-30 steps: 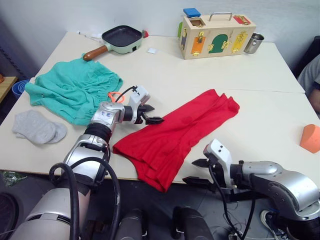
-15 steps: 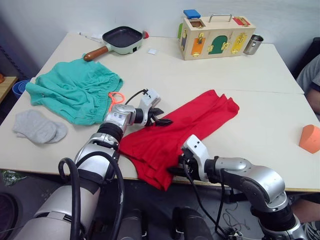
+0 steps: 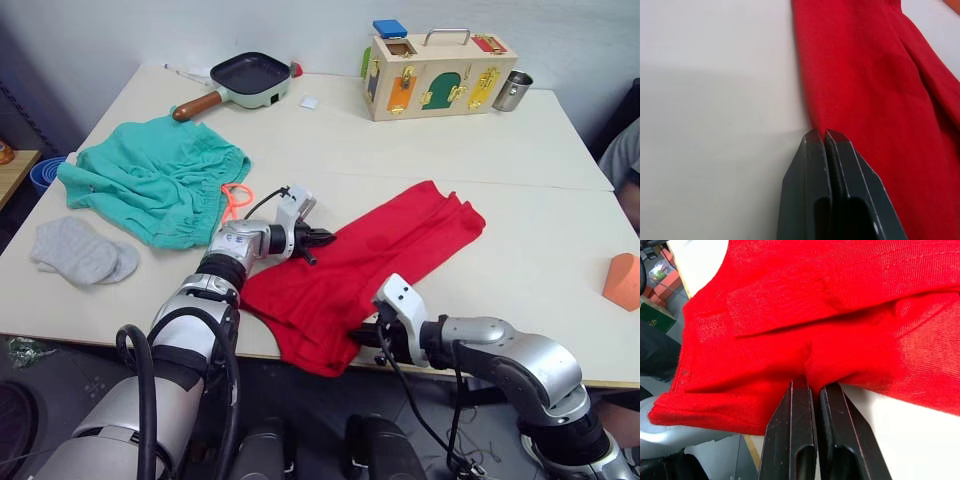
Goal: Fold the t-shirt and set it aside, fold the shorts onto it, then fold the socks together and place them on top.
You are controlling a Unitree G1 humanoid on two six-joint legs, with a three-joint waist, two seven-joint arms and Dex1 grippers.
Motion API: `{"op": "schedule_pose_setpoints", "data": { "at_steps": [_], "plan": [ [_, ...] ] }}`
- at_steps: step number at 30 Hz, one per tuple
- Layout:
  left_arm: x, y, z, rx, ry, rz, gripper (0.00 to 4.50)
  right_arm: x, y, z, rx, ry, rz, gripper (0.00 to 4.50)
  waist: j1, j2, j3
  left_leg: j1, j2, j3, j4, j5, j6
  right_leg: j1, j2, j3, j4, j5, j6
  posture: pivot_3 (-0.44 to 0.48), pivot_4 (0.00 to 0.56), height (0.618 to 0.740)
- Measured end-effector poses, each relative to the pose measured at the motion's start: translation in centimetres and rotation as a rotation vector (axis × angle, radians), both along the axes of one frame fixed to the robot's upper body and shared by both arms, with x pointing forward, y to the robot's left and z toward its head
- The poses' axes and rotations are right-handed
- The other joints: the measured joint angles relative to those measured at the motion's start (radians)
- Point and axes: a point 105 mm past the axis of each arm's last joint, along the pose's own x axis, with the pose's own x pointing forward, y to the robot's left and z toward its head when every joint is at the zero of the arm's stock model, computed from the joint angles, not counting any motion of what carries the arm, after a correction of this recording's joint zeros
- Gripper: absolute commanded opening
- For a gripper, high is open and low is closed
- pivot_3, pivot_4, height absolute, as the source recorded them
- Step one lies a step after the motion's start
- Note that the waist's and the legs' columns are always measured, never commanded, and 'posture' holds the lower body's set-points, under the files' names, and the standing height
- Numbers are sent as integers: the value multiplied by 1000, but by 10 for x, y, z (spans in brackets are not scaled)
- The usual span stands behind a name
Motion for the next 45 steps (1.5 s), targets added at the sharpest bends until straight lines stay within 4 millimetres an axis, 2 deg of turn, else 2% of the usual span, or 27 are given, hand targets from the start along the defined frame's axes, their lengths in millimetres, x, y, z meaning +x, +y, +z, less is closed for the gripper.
{"op": "schedule_pose_setpoints", "data": {
  "at_steps": [10,13,17,21,27,35,41,43,44,45],
  "plan": [
    [5,7,-2,-80,25,95,54,8,-23,2,-25,-1,-14,0,-1,0,0,0,1,0,5,0,0,1,0,0,0,0,0,0,150,740],
    [10,18,-1,-68,-3,152,54,14,-33,3,-47,-10,-18,0,-9,0,0,1,1,0,7,0,0,1,-1,2,1,0,0,0,150,740],
    [16,43,2,-93,-43,251,54,27,-52,8,-86,-35,-39,0,-25,0,0,2,2,0,6,0,-1,0,-1,1,2,0,0,0,150,740],
    [16,51,4,-114,-78,312,54,39,-61,11,-96,-66,-55,0,-26,0,0,1,2,0,6,0,-1,0,-1,1,2,0,0,0,150,740],
    [4,66,2,-128,-124,417,54,53,-66,15,-96,-118,-34,0,-25,0,0,1,2,0,6,0,-1,0,-1,2,2,0,0,0,150,740],
    [-20,79,-1,-149,-104,538,54,61,-57,13,-67,-133,81,0,-24,0,0,1,2,0,6,0,-1,1,-1,2,2,0,0,0,150,740],
    [-33,86,6,-140,-129,593,54,72,-53,12,-36,-149,106,0,-23,0,0,2,2,0,7,0,-1,2,-1,2,2,0,0,0,150,740],
    [-35,87,3,-136,-118,592,0,73,-53,12,-31,-143,115,479,-23,0,0,2,2,0,7,0,-1,2,-1,2,2,0,0,0,150,740],
    [-36,87,2,-124,-115,582,427,71,-53,12,-24,-135,127,645,-22,0,0,2,2,0,7,0,-1,2,-1,1,2,0,0,0,150,740],
    [-38,89,0,-99,-121,561,647,69,-52,12,-14,-128,145,1008,-22,0,0,1,2,0,7,0,-1,2,-1,1,1,0,0,0,150,740]
  ]
}}
